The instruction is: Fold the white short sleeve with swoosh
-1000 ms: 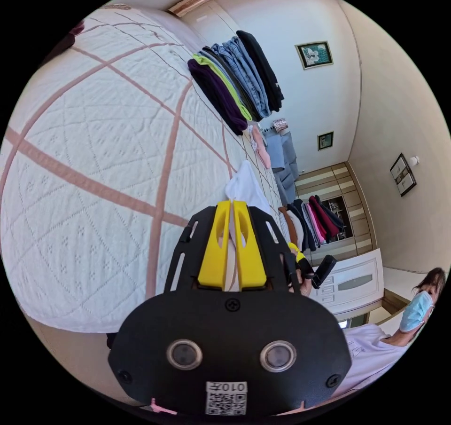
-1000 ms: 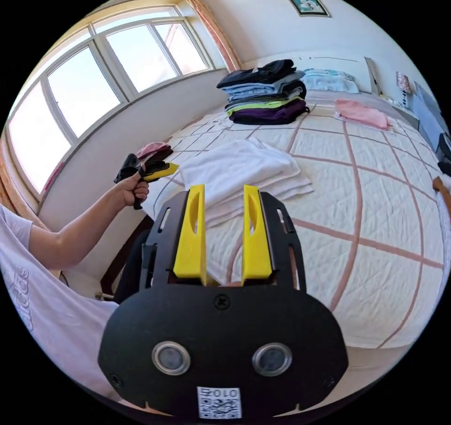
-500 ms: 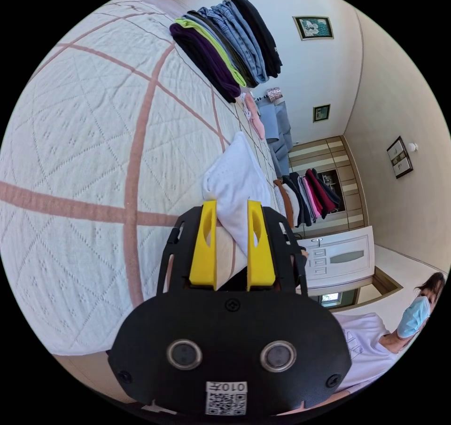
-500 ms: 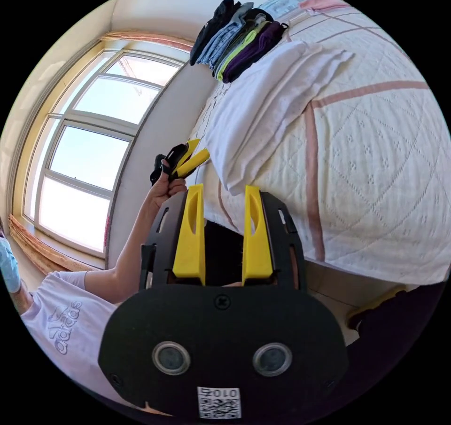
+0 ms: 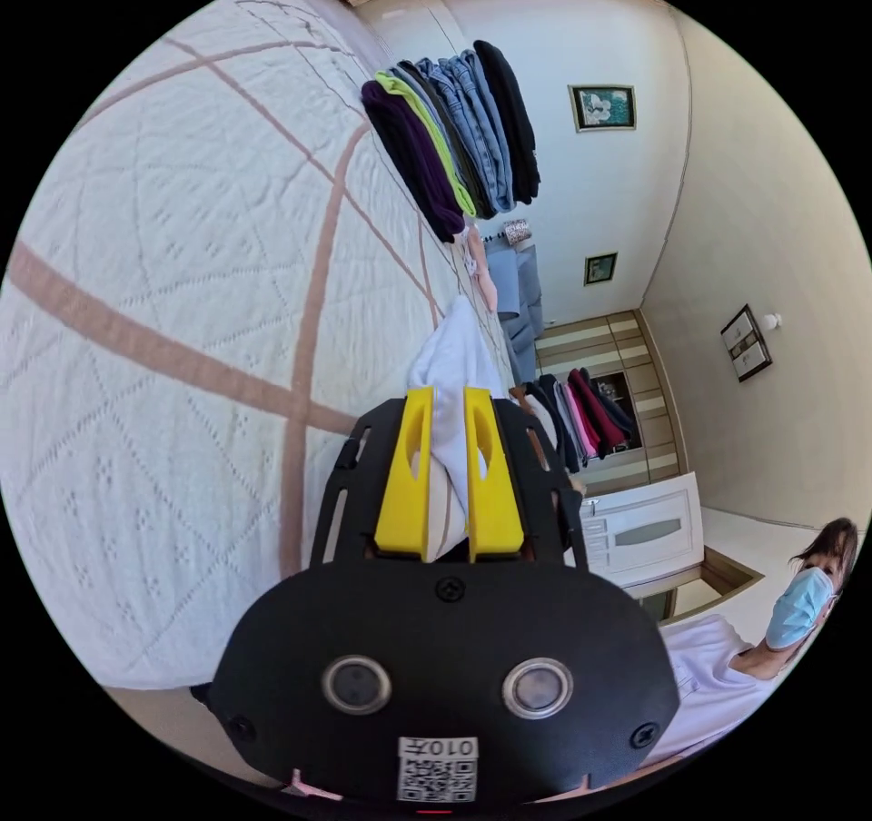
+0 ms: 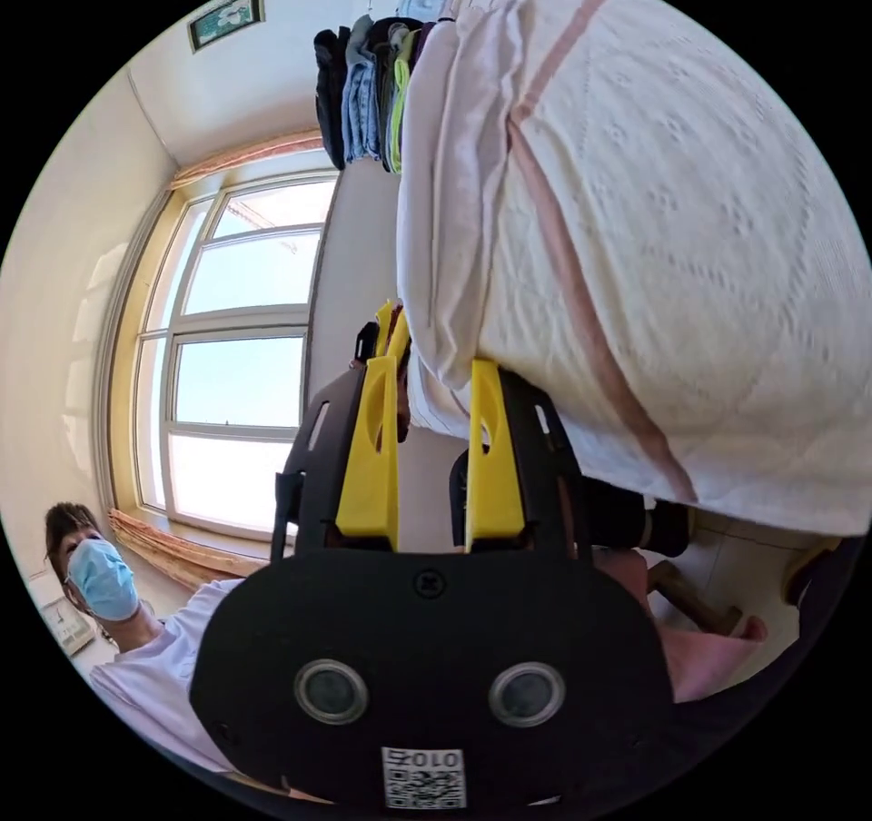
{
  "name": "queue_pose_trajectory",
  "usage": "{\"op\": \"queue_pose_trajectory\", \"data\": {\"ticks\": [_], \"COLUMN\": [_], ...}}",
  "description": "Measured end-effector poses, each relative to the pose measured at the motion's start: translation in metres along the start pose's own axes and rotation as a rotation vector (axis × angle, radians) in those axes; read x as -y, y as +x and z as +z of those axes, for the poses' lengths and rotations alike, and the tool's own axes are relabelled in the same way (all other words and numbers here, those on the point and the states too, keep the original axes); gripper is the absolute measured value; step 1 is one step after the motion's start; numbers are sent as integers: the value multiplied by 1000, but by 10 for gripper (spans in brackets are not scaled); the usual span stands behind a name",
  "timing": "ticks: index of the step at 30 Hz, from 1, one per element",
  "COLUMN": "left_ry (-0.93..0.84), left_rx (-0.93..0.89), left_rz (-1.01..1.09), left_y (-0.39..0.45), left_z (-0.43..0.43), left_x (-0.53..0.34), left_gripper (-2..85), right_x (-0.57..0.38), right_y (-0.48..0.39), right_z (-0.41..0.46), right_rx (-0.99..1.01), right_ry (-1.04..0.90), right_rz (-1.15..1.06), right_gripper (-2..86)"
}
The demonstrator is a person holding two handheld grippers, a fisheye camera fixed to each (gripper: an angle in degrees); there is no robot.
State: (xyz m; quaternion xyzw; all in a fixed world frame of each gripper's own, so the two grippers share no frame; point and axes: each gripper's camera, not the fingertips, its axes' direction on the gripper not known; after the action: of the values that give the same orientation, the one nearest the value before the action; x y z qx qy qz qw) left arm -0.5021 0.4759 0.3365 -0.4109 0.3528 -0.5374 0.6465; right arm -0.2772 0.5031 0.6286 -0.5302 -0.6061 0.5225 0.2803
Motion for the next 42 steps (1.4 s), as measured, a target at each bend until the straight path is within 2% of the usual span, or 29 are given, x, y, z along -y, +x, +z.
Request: {"op": "queue_pose_trajectory", "data": {"ticks": [4,7,12,15,20,23,25,27,31,33,35,37,42], "left_ry": [-153,-152,-154,-149,-77,-120,-253,-301,-265,-252,-260,-313,-406], "left_rx": [99,117,108,70,-67,-153,-167,-163,30,85,91,20,-21], "left_rz": [76,85,139,175,178,158,161,158,257,271,261,251,301], "left_y": [13,13,24,40,67,73,71,66,65,61,53,46,49], "left_z": [17,25,20,23,54,103,153,172,158,151,153,170,209], "left_x": [13,13,-1,-32,-129,-186,-217,-231,-235,-231,-227,-227,-239], "left_gripper": [20,8,0,-1,-1,-1,0,2,14,23,32,40,23], "right_x": [21,30,26,24,23,32,38,38,6,-17,-43,-57,-69], "right_y": [-20,-31,-82,-114,-142,-122,-100,-82,-69,-67,-55,-46,-29], "right_z": [24,33,32,7,-57,-110,-131,-144,-161,-166,-160,-150,-128], "right_rx": [-106,-151,-393,-459,-651,-624,-643,-668,-642,-585,-447,-368,-228], "right_ry": [-68,-41,-103,-126,-303,-322,-321,-306,-142,-48,2,19,9], "right_rz": [-34,-27,-164,-257,-367,-339,-293,-268,-277,-263,-218,-198,-154], "right_gripper": [86,58,51,49,47,47,48,50,70,85,96,101,117]}}
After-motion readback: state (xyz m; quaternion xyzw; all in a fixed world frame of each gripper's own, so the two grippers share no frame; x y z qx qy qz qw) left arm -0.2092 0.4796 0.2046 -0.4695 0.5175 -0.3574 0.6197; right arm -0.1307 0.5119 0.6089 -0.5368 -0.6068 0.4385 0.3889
